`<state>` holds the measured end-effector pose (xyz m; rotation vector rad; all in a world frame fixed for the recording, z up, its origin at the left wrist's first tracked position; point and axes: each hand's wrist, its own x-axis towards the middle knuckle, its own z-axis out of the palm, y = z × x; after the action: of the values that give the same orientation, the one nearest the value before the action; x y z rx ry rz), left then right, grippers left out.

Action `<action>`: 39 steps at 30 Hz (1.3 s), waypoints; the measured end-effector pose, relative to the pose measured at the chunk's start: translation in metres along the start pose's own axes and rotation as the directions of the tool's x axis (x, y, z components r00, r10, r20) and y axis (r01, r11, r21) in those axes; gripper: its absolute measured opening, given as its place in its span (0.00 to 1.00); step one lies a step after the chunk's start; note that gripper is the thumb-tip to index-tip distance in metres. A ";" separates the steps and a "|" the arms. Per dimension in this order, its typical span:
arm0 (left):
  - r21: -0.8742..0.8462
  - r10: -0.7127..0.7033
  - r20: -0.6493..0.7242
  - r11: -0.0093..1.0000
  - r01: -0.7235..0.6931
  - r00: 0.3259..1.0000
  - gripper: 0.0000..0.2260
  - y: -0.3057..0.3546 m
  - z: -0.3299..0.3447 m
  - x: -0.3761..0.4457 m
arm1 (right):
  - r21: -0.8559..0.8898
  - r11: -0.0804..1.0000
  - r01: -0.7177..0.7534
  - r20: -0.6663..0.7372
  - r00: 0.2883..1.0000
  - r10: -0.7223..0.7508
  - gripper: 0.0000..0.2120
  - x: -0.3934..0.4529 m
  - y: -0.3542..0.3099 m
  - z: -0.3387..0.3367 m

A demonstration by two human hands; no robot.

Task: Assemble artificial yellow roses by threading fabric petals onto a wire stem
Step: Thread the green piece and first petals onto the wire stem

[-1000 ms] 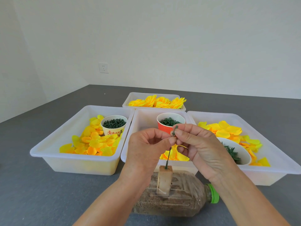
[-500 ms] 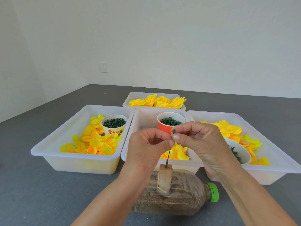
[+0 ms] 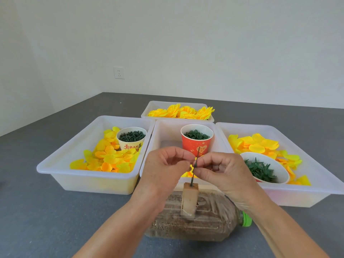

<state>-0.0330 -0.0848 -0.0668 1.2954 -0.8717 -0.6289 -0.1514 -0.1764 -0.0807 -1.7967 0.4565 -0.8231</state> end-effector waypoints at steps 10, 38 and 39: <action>0.165 0.067 0.008 0.984 -0.068 0.998 0.08 -0.016 0.000 -0.006 | -0.214 0.976 0.030 -0.015 0.999 -0.034 0.10 -0.007 0.008 0.001; 0.904 0.126 -0.141 0.422 0.076 0.982 0.05 -0.011 -0.094 0.076 | -0.080 0.992 -0.096 -0.008 0.995 0.096 0.08 -0.003 -0.004 -0.001; 0.941 0.036 -0.155 0.310 0.136 0.987 0.05 -0.014 -0.103 0.083 | -0.081 0.992 -0.092 -0.003 0.996 0.092 0.08 -0.003 -0.005 -0.001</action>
<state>0.0996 -0.0979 -0.0687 2.4499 -1.1283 0.0650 -0.1546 -0.1733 -0.0770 -1.8362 0.5749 -0.7492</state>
